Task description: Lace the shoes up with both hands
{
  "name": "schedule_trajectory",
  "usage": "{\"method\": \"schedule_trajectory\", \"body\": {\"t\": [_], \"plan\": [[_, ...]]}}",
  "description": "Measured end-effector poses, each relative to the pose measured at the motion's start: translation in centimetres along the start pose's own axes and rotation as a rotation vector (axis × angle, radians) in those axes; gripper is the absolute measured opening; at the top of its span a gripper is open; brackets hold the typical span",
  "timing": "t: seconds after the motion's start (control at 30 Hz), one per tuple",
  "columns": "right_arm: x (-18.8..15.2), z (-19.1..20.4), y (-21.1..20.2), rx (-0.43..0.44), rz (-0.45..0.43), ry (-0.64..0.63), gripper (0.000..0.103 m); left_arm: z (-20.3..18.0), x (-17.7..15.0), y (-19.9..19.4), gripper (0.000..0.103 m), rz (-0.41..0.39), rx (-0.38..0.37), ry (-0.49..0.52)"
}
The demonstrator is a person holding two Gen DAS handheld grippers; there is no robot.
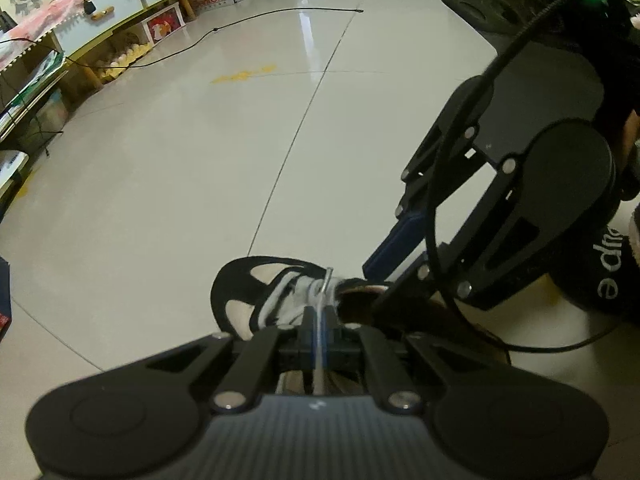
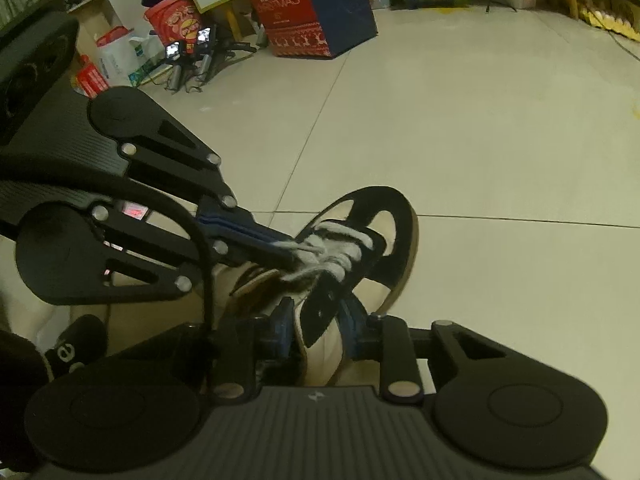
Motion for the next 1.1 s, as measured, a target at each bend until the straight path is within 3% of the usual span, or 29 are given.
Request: {"method": "schedule_trajectory", "body": {"t": [0.13,0.37,0.53,0.93,1.1], "plan": [[-0.2,-0.8,-0.5,0.027,-0.013,0.050,0.020,-0.2,-0.2,0.2,0.002,0.002,-0.013,-0.025],[-1.0,-3.6,-0.7,0.178,-0.043,0.367,0.018,-1.8,-0.2,0.5,0.003,0.033,-0.071,0.000],[-1.5,-4.3,-0.4,0.250,-0.064,0.507,0.018,-1.4,-0.3,1.2,0.002,0.064,-0.098,-0.092],[-2.3,-5.4,-0.5,0.340,-0.081,0.671,0.018,-0.5,-0.7,2.1,0.002,0.142,-0.111,-0.274],[-2.6,-5.8,-0.3,0.368,-0.082,0.726,0.018,-0.5,-0.9,2.6,0.002,0.162,-0.118,-0.304]]}}
Point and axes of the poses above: each gripper's, at about its wrist camera, not at the fingertips, and y roughly the way its jaws point, z to its left, x to its top, the point moved 10 cm from there along y, roughly the way its jaws point, and after that the axes turned 3 degrees about -y, right-handed, at the moved point
